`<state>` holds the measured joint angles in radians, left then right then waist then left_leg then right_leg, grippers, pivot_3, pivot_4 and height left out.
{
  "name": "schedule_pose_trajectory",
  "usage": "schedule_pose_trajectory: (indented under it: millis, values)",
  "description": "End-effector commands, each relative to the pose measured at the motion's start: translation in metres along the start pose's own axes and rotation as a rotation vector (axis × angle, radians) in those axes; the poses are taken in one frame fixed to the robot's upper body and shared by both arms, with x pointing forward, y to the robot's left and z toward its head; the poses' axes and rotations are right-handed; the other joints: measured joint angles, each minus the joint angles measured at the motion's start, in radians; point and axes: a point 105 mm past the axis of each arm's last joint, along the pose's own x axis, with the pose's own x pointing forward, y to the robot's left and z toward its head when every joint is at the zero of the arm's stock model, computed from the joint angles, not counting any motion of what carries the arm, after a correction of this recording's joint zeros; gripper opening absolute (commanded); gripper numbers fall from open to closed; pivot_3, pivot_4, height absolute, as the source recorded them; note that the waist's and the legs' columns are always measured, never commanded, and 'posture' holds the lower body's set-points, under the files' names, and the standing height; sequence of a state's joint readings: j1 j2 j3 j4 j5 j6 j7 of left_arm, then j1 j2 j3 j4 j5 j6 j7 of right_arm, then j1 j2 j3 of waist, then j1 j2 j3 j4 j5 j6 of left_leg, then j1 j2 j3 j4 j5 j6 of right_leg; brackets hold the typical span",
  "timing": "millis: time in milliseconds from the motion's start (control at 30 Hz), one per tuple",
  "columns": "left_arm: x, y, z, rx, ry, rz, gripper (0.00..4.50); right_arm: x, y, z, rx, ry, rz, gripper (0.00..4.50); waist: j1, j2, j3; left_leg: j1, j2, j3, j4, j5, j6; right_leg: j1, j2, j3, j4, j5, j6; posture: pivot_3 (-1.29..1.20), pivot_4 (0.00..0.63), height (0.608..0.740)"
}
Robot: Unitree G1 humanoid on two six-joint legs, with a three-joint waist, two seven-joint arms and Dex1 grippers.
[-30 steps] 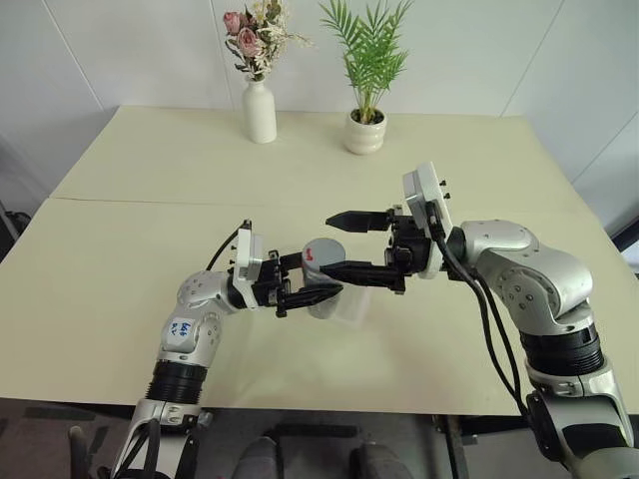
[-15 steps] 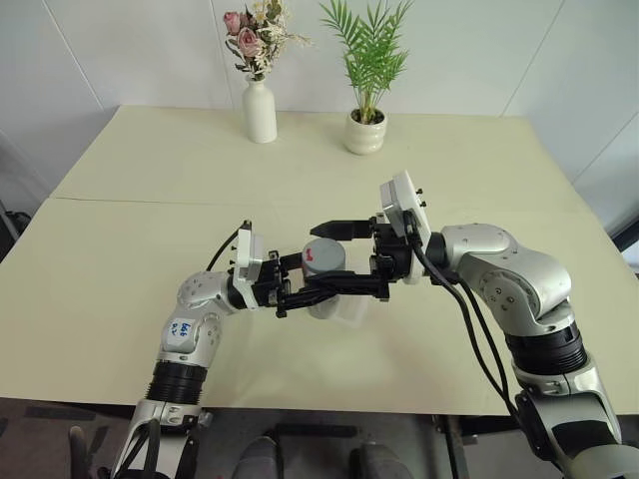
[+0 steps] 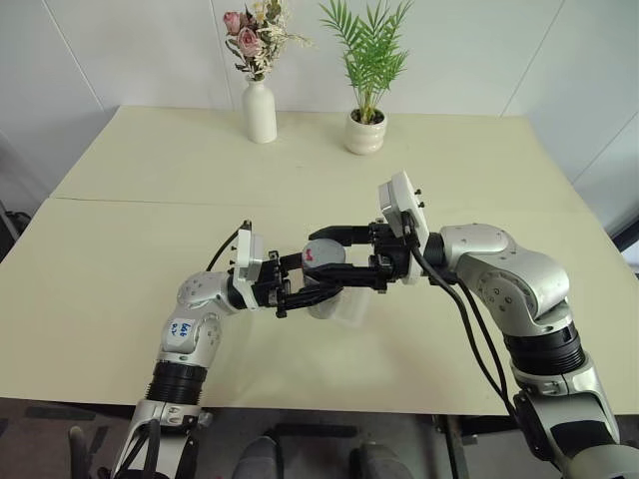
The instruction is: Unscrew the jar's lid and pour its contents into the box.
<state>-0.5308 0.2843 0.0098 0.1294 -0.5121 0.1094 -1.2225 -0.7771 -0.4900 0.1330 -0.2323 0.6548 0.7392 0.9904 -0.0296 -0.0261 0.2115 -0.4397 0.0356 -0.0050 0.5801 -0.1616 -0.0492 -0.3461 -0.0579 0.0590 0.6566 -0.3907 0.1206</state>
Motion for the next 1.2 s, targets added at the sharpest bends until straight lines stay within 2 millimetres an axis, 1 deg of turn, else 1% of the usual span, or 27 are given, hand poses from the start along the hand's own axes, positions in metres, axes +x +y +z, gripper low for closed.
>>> schedule_pose_trajectory:
  millis: [33, 167, 300, 433, 733, 800, 867, 933, 967, 1067, 1200]
  values:
    - [0.003, -0.004, 0.009, 0.025, -0.033, -0.019, 2.4, 0.001, 0.004, 0.01, -0.041, -0.037, 0.016, 3.29, 0.0, 0.0, 0.0, 0.0, 0.0, 0.0, 0.0, 0.0, 0.0, 0.0, 0.0, 0.0, 0.0, 0.0, 0.0, 0.0, 0.15, 0.74]
    - [0.003, -0.004, 0.009, 0.024, -0.033, -0.018, 2.4, 0.001, 0.004, 0.014, -0.038, -0.056, 0.022, 3.29, 0.0, 0.0, 0.0, 0.0, 0.0, 0.0, 0.0, 0.0, 0.0, 0.0, 0.0, 0.0, 0.0, 0.0, 0.0, 0.0, 0.15, 0.74]
    - [0.003, -0.004, 0.009, 0.024, -0.033, -0.017, 2.4, 0.001, 0.004, 0.014, -0.033, -0.054, 0.029, 3.29, 0.0, 0.0, 0.0, 0.0, 0.0, 0.0, 0.0, 0.0, 0.0, 0.0, 0.0, 0.0, 0.0, 0.0, 0.0, 0.0, 0.15, 0.74]
    - [0.003, -0.004, 0.009, 0.023, -0.034, -0.017, 2.4, 0.0, 0.004, 0.012, -0.035, -0.05, 0.024, 2.58, 0.0, 0.0, 0.0, 0.0, 0.0, 0.0, 0.0, 0.0, 0.0, 0.0, 0.0, 0.0, 0.0, 0.0, 0.0, 0.0, 0.15, 0.74]
    - [0.002, -0.005, 0.009, 0.019, -0.032, -0.018, 2.4, 0.0, 0.003, 0.017, -0.047, -0.067, 0.017, 2.58, 0.0, 0.0, 0.0, 0.0, 0.0, 0.0, 0.0, 0.0, 0.0, 0.0, 0.0, 0.0, 0.0, 0.0, 0.0, 0.0, 0.15, 0.74]
    - [0.002, -0.005, 0.009, 0.017, -0.031, -0.019, 2.4, 0.0, 0.004, 0.03, -0.048, -0.119, 0.03, 2.58, -0.001, 0.0, 0.0, 0.0, 0.0, 0.0, 0.0, 0.0, 0.0, 0.0, 0.0, 0.0, 0.0, 0.0, 0.0, 0.0, 0.15, 0.74]
    - [0.002, -0.006, 0.008, 0.012, -0.028, -0.021, 2.4, -0.002, 0.007, 0.051, -0.055, -0.191, 0.054, 2.58, -0.002, 0.0, 0.0, 0.0, 0.0, 0.0, 0.0, 0.0, 0.0, 0.0, 0.0, 0.0, 0.0, 0.0, 0.0, 0.0, 0.15, 0.74]
    - [0.001, -0.006, 0.008, 0.008, -0.027, -0.023, 2.4, -0.005, 0.006, 0.062, -0.06, -0.228, 0.058, 2.58, -0.002, 0.0, 0.0, 0.0, 0.001, 0.0, 0.0, 0.0, 0.0, 0.0, 0.0, 0.0, 0.0, 0.0, 0.0, 0.0, 0.15, 0.74]
    - [0.001, -0.007, 0.008, 0.007, -0.027, -0.024, 2.4, -0.006, 0.005, 0.065, -0.06, -0.234, 0.056, 2.58, -0.001, 0.001, 0.0, 0.0, 0.001, 0.0, 0.0, 0.0, 0.0, 0.0, 0.0, 0.0, 0.0, 0.0, 0.0, 0.0, 0.15, 0.74]
    - [0.001, -0.008, 0.008, -0.004, -0.025, -0.027, 2.4, -0.009, 0.004, 0.066, -0.059, -0.241, 0.053, 2.58, 0.0, 0.001, 0.0, 0.0, 0.0, 0.0, 0.0, 0.0, 0.0, 0.0, 0.0, 0.0, -0.001, 0.0, 0.0, 0.0, 0.15, 0.74]
    - [-0.001, -0.01, 0.007, -0.01, -0.02, -0.028, 2.4, -0.016, -0.001, 0.056, -0.067, -0.189, 0.024, 2.58, 0.0, 0.001, 0.001, 0.0, 0.0, 0.0, -0.001, 0.0, 0.0, 0.0, 0.0, -0.001, -0.001, 0.0, 0.0, 0.0, 0.15, 0.74]
